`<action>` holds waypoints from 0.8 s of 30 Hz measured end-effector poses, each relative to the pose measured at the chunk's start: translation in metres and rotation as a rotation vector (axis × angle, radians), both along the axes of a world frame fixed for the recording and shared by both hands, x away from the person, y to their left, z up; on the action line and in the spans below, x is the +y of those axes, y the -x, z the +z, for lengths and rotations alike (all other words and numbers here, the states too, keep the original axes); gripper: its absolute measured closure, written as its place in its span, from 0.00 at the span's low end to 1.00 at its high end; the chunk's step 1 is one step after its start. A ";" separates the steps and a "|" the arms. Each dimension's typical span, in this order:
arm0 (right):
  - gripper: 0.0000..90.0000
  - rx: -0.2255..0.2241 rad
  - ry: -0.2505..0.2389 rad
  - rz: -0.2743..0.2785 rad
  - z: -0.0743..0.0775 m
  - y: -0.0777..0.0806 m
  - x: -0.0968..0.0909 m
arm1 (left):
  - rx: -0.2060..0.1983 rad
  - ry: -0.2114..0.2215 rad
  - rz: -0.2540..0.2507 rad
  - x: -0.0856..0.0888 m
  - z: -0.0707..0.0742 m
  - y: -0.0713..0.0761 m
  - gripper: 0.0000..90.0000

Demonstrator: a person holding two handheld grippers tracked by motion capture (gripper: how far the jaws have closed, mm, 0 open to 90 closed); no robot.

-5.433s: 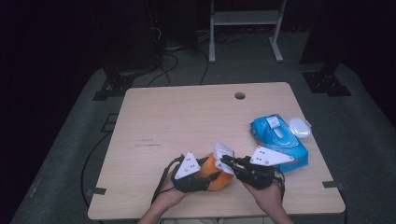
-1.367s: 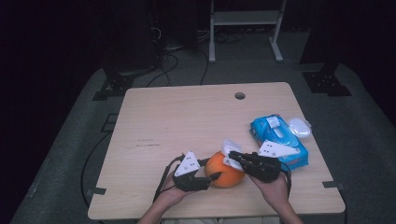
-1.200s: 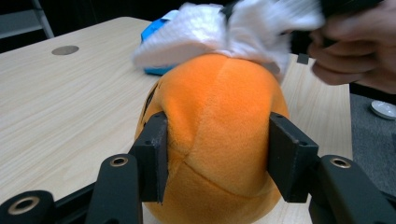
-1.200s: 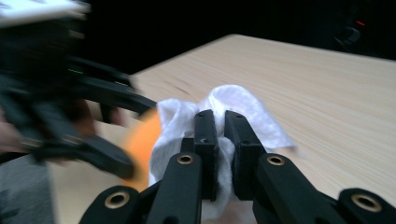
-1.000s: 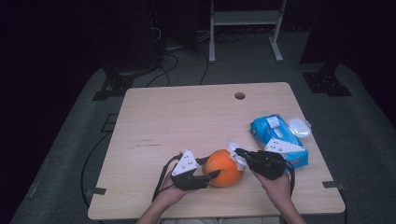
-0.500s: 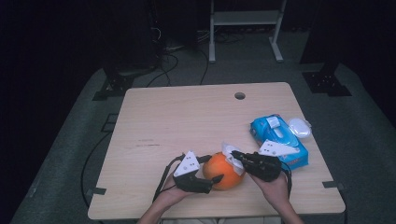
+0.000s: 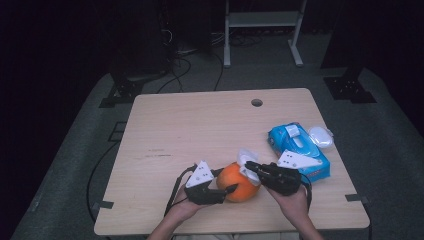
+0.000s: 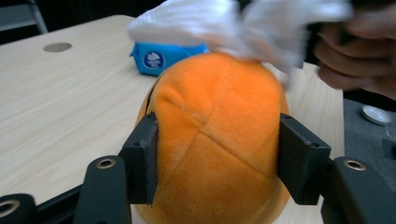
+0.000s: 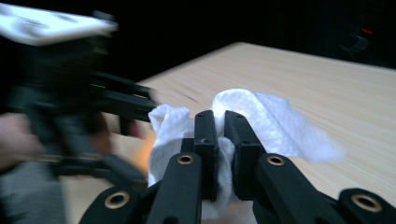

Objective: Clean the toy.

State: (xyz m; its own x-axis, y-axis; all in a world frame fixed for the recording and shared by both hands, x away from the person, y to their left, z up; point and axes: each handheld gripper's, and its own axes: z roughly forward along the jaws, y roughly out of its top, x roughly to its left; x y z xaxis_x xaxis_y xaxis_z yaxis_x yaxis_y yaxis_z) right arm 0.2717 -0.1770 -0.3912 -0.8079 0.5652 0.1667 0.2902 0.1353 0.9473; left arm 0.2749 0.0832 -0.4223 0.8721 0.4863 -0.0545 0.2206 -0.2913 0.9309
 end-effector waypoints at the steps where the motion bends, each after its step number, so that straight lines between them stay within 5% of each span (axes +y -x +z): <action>1: 0.92 -0.014 0.012 0.012 0.002 0.003 0.005 | 0.003 0.004 -0.001 0.001 0.002 0.000 0.45; 3: 0.92 -0.033 0.039 0.011 0.003 0.004 0.011 | 0.011 0.012 0.000 0.002 0.004 0.001 0.46; 7: 0.92 0.014 0.045 -0.044 -0.010 -0.007 -0.003 | 0.015 0.017 -0.037 0.002 0.005 0.005 0.45; 11: 0.92 0.064 0.044 -0.077 -0.023 -0.014 -0.012 | 0.021 0.018 -0.127 -0.001 0.003 0.005 0.28; 13: 0.92 0.070 0.035 -0.072 -0.024 -0.015 -0.012 | -0.003 -0.016 -0.083 0.000 0.001 0.004 0.24; 17: 0.92 0.070 0.011 -0.053 -0.020 -0.013 -0.008 | -0.018 -0.005 -0.033 0.000 -0.002 0.004 0.42; 20: 0.92 0.033 -0.015 -0.021 -0.007 -0.004 -0.005 | -0.017 0.016 0.021 -0.002 -0.001 0.003 0.46; 24: 0.92 0.001 0.028 -0.003 -0.005 0.000 0.005 | 0.000 0.029 0.001 -0.003 -0.002 0.002 0.38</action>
